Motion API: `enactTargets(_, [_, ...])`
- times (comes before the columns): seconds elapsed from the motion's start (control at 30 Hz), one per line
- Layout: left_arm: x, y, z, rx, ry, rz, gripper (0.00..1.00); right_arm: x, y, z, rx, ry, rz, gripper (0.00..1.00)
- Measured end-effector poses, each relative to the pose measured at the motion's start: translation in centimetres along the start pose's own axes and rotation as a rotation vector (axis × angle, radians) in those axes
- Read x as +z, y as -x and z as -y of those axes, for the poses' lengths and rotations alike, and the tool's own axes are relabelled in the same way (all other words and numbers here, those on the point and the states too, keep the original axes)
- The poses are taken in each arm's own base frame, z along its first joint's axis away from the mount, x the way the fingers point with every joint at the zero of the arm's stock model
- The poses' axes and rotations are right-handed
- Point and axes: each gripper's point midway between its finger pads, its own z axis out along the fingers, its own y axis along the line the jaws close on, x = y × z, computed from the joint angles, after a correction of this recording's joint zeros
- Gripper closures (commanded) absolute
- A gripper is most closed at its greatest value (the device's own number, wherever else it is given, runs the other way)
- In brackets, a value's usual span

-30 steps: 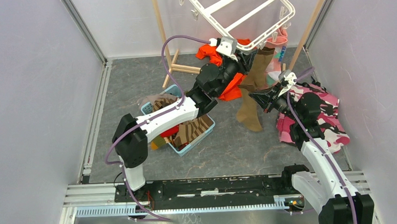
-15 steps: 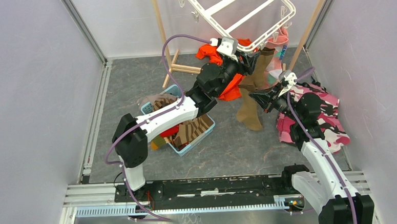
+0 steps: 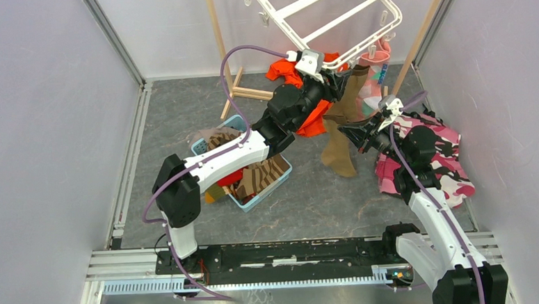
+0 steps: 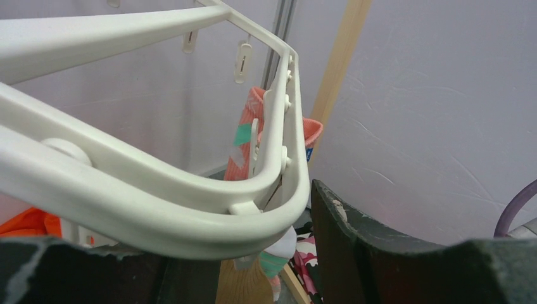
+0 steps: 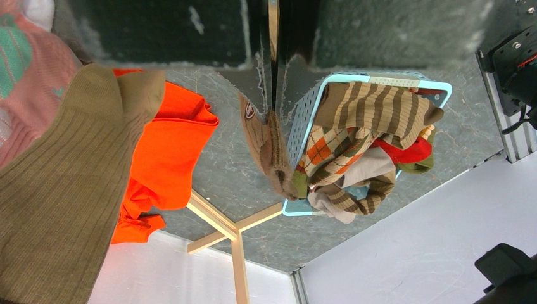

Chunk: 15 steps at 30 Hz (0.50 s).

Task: Clip the socks to the hanger
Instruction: Open the clamp at the hanger.

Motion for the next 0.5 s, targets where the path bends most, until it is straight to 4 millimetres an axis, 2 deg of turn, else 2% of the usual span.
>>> enactTargets(0.1, [0.09,0.31,0.05,-0.001,0.000,0.005,0.47,0.00,0.01,-0.01,0.000,0.000,0.000,1.00])
enactTargets(0.33, [0.17,0.65,0.22,-0.003,-0.006,0.010,0.72,0.00,0.00,0.00,0.000,0.000,0.000,1.00])
enactTargets(0.47, [0.13,0.43,0.47,-0.001,-0.021,-0.001,0.93,-0.01,-0.02,0.00,-0.001,0.000,-0.001,1.00])
enactTargets(0.5, [0.14,0.46,0.50,-0.001,-0.022,-0.002,0.94,-0.01,-0.04,0.01,-0.001,0.000,-0.001,1.00])
